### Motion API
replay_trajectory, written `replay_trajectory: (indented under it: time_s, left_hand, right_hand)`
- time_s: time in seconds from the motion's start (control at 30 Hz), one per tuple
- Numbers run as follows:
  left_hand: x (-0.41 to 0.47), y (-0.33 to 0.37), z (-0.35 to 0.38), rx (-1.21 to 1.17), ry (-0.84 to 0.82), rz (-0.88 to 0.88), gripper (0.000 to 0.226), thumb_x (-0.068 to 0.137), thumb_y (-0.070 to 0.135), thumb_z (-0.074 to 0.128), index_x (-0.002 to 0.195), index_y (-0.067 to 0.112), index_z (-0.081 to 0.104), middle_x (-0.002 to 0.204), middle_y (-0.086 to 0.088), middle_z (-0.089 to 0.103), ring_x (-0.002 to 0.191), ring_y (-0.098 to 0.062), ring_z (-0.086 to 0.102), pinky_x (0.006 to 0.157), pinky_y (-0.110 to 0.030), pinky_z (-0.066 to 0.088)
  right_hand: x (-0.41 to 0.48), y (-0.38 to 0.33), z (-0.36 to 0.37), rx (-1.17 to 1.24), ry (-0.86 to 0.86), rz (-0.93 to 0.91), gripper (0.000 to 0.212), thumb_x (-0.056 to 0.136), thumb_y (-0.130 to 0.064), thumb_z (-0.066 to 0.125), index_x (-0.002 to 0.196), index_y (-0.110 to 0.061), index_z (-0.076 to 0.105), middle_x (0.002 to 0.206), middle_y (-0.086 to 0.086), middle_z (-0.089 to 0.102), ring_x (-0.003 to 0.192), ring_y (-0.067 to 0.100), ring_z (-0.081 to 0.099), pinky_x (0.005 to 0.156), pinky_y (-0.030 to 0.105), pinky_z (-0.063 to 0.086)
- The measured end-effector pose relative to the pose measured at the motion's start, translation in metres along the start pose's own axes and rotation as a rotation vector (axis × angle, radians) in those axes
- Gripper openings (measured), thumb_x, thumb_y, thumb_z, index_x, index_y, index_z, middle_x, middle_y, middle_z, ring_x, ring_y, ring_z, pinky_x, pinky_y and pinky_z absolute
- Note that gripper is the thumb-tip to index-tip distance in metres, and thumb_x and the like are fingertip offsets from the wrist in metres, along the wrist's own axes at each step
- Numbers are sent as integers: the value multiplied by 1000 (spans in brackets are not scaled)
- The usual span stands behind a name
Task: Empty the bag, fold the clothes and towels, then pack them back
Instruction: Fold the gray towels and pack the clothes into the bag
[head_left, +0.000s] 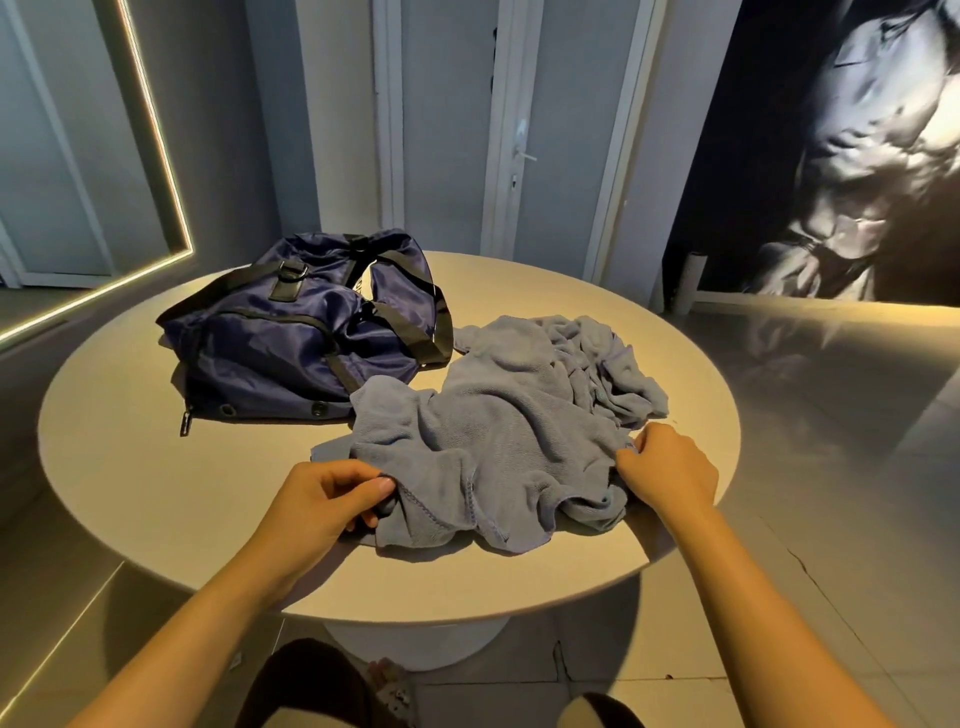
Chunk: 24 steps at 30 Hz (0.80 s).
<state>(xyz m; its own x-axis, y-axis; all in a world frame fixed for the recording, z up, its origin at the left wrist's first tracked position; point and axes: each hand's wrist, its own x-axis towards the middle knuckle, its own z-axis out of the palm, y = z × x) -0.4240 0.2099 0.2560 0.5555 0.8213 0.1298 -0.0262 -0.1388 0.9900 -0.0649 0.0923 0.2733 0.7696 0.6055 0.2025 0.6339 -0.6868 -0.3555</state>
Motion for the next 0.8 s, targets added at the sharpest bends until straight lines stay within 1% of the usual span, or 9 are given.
replay_trajectory:
  time_s: [0.17, 0.23, 0.3, 0.4, 0.47, 0.5, 0.57, 0.67, 0.8]
  left_hand:
    - [-2, 3, 2, 80, -1, 22, 13, 94, 10, 68, 94, 12, 81, 86, -13, 76, 73, -22, 68, 72, -31, 56]
    - [-2, 4, 2, 81, 1, 25, 13, 94, 11, 68, 95, 12, 81, 88, -12, 76, 74, -23, 68, 73, -31, 57]
    - [-2, 4, 2, 73, 7, 32, 13, 94, 13, 68, 94, 13, 82, 88, -13, 76, 74, -23, 66, 74, -32, 57]
    - [-3, 4, 1, -14, -3, 31, 15, 91, 26, 73, 94, 14, 82, 89, -17, 73, 75, -26, 61, 77, -38, 54]
    - [-5, 5, 3, -100, -8, 21, 30, 85, 38, 80, 97, 11, 81, 92, -22, 71, 78, -29, 60, 77, -38, 55]
    - [-7, 7, 5, -149, 4, 13, 31, 82, 36, 82, 97, 9, 80, 93, -23, 70, 79, -30, 60, 76, -37, 56]
    - [-10, 15, 9, -193, 44, 21, 14, 87, 21, 75, 93, 10, 81, 92, -23, 71, 80, -32, 62, 71, -36, 57]
    - [-12, 26, 9, 17, 90, 181, 17, 92, 13, 70, 88, 24, 81, 91, -7, 76, 85, -28, 71, 72, -32, 61]
    - [-17, 42, 22, 316, 66, 455, 6, 90, 29, 75, 91, 28, 81, 91, 8, 72, 84, -17, 67, 71, -21, 51]
  right_hand:
    - [2, 8, -6, 279, 56, 37, 26, 89, -22, 61, 66, -10, 63, 62, 10, 61, 59, 33, 57, 54, 37, 48]
    - [4, 6, -15, 430, 47, 70, 22, 89, -19, 63, 72, -6, 69, 66, 17, 66, 62, 36, 64, 62, 47, 58]
    - [7, -2, -31, 636, 72, 100, 19, 89, -17, 64, 76, -4, 70, 73, 22, 67, 61, 31, 61, 65, 52, 58]
    - [10, -36, -68, 869, 257, 2, 22, 93, -19, 65, 72, -10, 65, 71, 10, 60, 67, 22, 53, 65, 42, 50]
    - [-7, -72, -90, 921, 380, -139, 19, 98, -22, 62, 82, -12, 64, 75, -1, 59, 68, 8, 54, 66, 25, 49]
    - [-20, -90, -95, 927, 377, -231, 18, 100, -24, 61, 86, -13, 64, 77, -5, 60, 70, 3, 56, 65, 16, 48]
    - [-48, -115, -91, 869, 188, -446, 15, 101, -25, 60, 91, -15, 64, 81, -7, 63, 76, -5, 59, 68, 8, 48]
    - [-77, -123, -57, 728, -162, -662, 13, 102, -21, 60, 91, -15, 66, 81, -2, 67, 78, 8, 63, 69, 18, 52]
    - [-95, -110, -27, 897, -240, -550, 11, 100, -17, 63, 92, -16, 70, 82, 7, 68, 76, 19, 65, 71, 32, 53]
